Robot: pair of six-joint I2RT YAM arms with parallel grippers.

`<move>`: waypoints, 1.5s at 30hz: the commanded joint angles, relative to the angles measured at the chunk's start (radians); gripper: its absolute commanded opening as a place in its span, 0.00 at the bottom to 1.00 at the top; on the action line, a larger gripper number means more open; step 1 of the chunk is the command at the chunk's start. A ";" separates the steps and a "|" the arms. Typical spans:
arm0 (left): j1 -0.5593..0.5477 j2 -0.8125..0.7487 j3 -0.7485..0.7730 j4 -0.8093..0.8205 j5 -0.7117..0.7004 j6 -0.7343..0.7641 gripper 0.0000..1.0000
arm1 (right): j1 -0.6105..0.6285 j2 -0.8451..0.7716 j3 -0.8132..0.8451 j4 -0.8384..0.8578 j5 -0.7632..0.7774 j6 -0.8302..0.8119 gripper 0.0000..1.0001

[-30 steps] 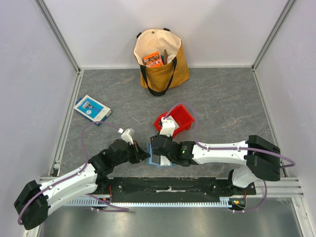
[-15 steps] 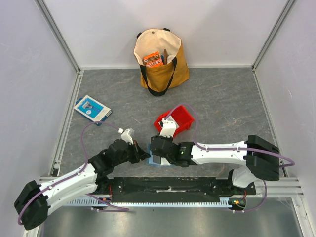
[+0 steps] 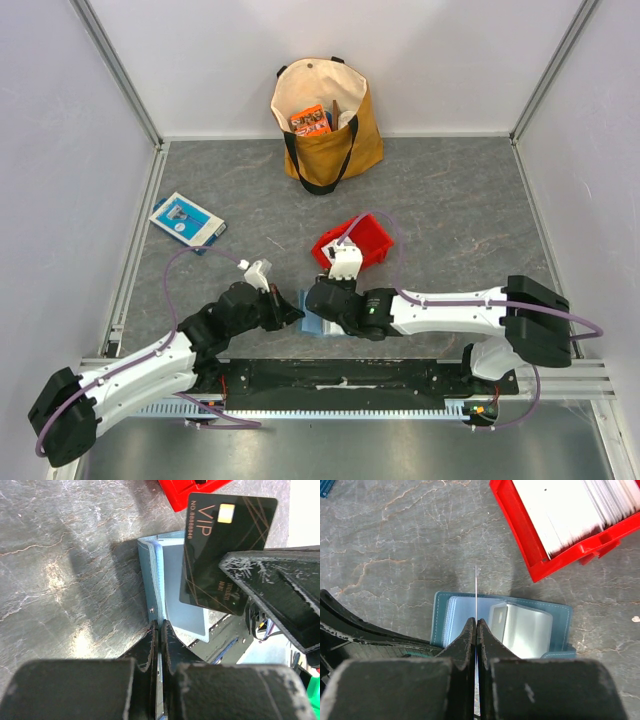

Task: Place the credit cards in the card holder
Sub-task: Turn over the card slot in the card holder, then insert the credit card into the card holder.

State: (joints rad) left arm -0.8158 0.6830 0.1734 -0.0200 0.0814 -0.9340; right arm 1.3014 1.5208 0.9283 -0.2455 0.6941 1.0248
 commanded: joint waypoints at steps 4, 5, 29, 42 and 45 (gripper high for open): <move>-0.002 -0.017 0.011 -0.035 -0.043 -0.029 0.02 | 0.007 -0.108 -0.028 -0.052 0.068 0.014 0.00; -0.002 -0.014 0.009 -0.038 -0.045 -0.029 0.02 | 0.006 -0.116 -0.039 -0.058 0.065 0.018 0.00; -0.003 0.061 -0.035 -0.028 -0.071 -0.049 0.02 | -0.119 -0.180 -0.348 0.348 -0.372 -0.052 0.00; 0.000 0.145 -0.051 -0.023 -0.078 -0.083 0.02 | -0.220 -0.152 -0.523 0.675 -0.579 0.041 0.00; -0.002 0.138 -0.048 -0.028 -0.077 -0.074 0.02 | -0.225 -0.128 -0.536 0.713 -0.596 0.067 0.00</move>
State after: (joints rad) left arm -0.8158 0.8238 0.1425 -0.0265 0.0269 -0.9985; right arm 1.0847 1.3659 0.4118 0.3515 0.1509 1.0496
